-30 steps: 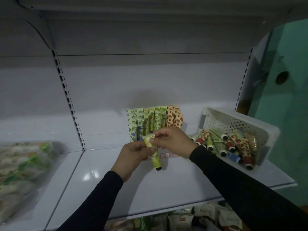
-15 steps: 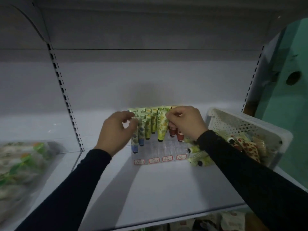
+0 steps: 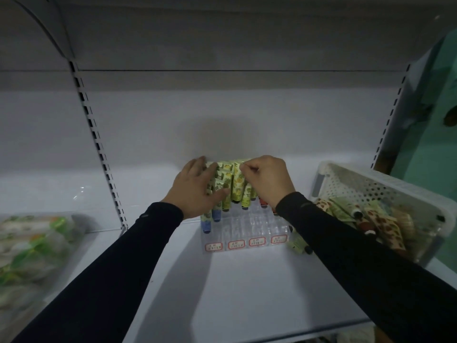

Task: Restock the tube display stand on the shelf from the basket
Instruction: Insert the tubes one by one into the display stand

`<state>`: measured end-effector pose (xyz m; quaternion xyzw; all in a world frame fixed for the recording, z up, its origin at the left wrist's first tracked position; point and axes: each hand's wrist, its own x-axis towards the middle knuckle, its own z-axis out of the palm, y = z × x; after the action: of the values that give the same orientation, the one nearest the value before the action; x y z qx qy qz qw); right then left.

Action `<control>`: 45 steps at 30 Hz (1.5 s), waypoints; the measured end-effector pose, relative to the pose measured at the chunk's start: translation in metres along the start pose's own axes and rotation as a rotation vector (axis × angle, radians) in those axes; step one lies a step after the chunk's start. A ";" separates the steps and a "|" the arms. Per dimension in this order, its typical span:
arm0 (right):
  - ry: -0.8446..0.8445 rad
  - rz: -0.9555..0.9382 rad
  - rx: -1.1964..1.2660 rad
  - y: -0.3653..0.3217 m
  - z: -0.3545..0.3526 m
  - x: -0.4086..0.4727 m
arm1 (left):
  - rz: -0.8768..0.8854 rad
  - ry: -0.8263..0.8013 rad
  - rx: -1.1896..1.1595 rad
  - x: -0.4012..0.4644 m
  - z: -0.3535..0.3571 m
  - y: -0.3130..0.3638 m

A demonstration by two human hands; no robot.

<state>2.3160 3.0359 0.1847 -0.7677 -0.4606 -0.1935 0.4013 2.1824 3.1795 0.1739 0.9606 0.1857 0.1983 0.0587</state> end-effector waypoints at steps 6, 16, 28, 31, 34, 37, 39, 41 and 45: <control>-0.032 -0.018 -0.053 0.000 0.009 0.000 | 0.026 0.049 0.015 -0.002 0.006 -0.001; -0.036 -0.012 -0.086 0.002 0.016 -0.006 | 0.083 0.092 0.001 -0.002 0.013 -0.005; -0.078 0.045 -0.099 0.002 0.021 0.005 | 0.103 0.106 -0.018 -0.002 0.015 -0.006; -0.077 0.050 -0.110 0.001 0.021 0.005 | 0.108 0.118 -0.034 -0.002 0.016 -0.006; -0.087 0.064 -0.112 -0.001 0.021 0.005 | 0.104 0.110 -0.034 -0.002 0.016 -0.006; -0.105 0.082 -0.116 -0.005 0.020 0.006 | 0.112 0.117 -0.034 -0.002 0.016 -0.006; -0.117 0.085 -0.121 -0.007 0.019 0.006 | 0.109 0.115 -0.034 -0.003 0.016 -0.006; -0.134 0.096 -0.137 -0.009 0.019 0.007 | 0.106 0.116 -0.037 -0.003 0.016 -0.005; -0.169 0.131 -0.138 -0.010 0.017 0.007 | 0.098 0.110 -0.042 -0.003 0.015 -0.004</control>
<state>2.3099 3.0560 0.1837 -0.8354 -0.4274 -0.1329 0.3191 2.1842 3.1818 0.1581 0.9548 0.1372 0.2572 0.0586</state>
